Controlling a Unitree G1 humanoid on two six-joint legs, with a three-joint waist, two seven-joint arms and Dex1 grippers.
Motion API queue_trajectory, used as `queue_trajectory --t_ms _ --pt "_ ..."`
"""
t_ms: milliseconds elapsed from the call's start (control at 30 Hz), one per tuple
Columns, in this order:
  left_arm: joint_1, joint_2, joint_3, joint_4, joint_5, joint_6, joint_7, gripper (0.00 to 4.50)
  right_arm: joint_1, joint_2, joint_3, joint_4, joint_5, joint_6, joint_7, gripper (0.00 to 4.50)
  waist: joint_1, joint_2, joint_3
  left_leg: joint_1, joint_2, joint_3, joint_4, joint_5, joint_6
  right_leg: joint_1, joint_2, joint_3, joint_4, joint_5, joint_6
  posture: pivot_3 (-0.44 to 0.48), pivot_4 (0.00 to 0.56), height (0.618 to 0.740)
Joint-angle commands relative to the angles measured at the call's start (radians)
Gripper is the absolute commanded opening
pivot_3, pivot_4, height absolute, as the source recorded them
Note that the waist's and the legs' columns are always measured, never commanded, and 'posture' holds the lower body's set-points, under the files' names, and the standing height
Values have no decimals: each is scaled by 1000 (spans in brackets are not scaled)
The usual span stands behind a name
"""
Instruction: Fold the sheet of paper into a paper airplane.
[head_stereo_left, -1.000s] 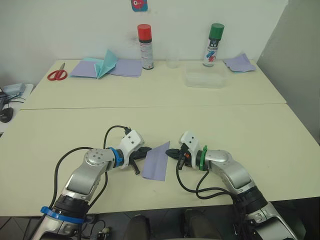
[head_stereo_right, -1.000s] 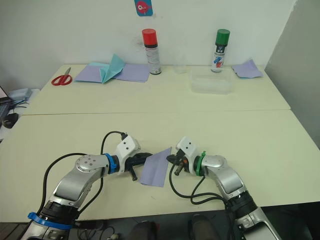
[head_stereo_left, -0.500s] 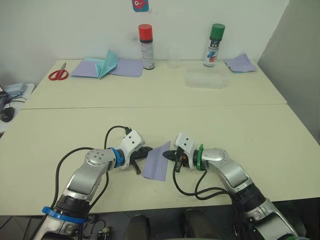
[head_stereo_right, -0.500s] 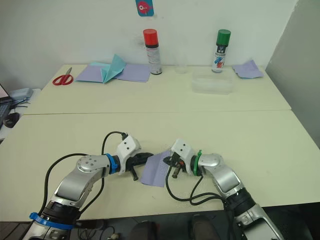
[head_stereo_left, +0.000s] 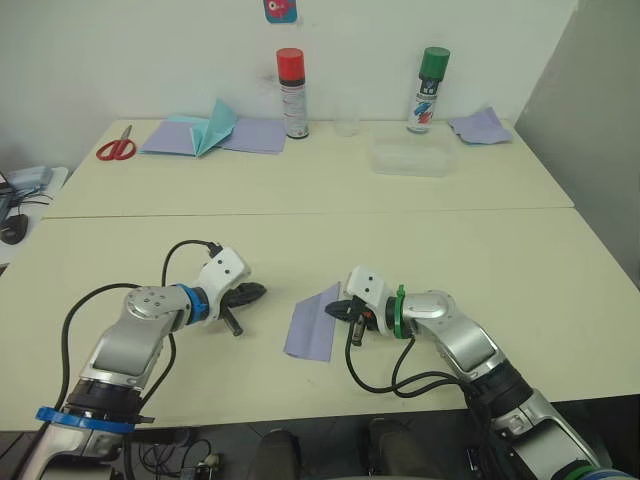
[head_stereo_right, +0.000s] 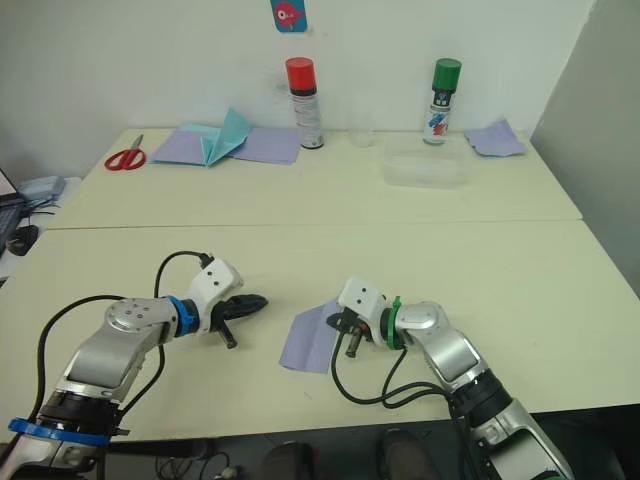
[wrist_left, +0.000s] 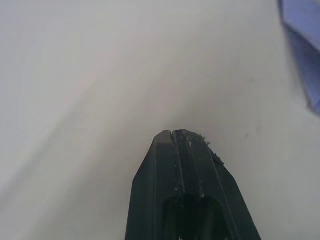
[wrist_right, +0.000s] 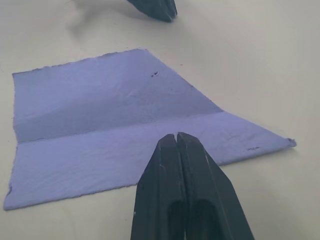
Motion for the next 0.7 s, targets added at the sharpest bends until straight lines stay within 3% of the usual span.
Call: queue_trajectory --t_ms 33,433,700 --pt "-53 -22 45 -69 -76 44 -24 21 5 -6 12 47 -26 19 -2 0 1 -3 2 0 0 0 0 0 0 0 0 0 0 0 0 0 150 740" --pt "-144 -89 -52 -115 -118 115 -79 21 1 -2 9 52 -28 10 -7 0 -1 -4 3 0 0 0 0 0 0 0 1 0 0 0 0 0 150 740" --pt "-69 -62 -174 -123 -43 51 -137 21 8 -7 1 38 -25 14 -11 0 -1 -4 4 0 0 0 0 0 0 0 1 0 0 0 0 0 150 740"
